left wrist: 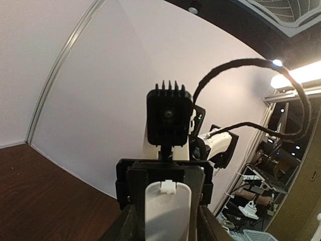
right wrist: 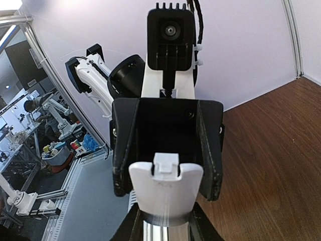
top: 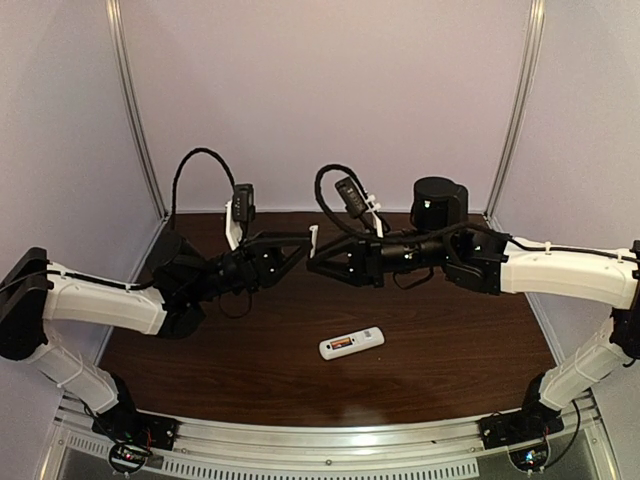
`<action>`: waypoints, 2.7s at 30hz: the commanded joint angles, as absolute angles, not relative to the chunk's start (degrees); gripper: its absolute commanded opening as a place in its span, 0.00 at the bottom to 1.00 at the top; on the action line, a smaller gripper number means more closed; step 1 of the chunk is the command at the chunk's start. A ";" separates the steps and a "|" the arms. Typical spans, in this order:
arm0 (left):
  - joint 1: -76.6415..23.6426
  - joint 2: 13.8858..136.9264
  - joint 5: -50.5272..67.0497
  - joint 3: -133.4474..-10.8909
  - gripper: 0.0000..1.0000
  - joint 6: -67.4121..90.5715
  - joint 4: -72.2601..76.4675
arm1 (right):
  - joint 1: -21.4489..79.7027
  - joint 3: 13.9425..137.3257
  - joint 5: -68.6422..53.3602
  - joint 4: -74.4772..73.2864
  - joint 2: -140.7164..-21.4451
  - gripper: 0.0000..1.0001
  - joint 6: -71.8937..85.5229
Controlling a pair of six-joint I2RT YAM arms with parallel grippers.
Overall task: Load the batteries into the remote control
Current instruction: Pass from the left arm to the right, then pass from the right arm to the left
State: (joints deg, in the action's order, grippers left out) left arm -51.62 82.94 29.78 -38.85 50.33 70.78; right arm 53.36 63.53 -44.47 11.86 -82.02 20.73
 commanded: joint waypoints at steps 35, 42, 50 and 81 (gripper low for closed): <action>-49.20 56.73 29.85 -45.27 0.67 1.21 0.37 | 63.24 74.24 -21.95 -37.22 -82.61 0.12 -12.45; -49.48 58.18 40.28 -46.30 0.69 -10.50 -7.84 | 67.09 77.75 -18.68 -41.73 -85.54 0.13 -14.16; -54.40 62.54 38.50 -47.71 0.69 -12.04 -7.83 | 68.53 80.12 -16.18 -43.26 -87.63 0.12 -14.05; -59.81 70.22 35.52 -49.60 0.43 -12.30 1.13 | 70.35 81.93 -15.51 -44.58 -89.15 0.12 -14.56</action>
State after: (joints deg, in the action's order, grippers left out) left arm -59.46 69.28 34.72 -48.34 -11.86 -0.89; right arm 69.91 80.75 -16.75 -44.05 -89.19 -13.93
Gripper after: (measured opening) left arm 0.447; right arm 0.285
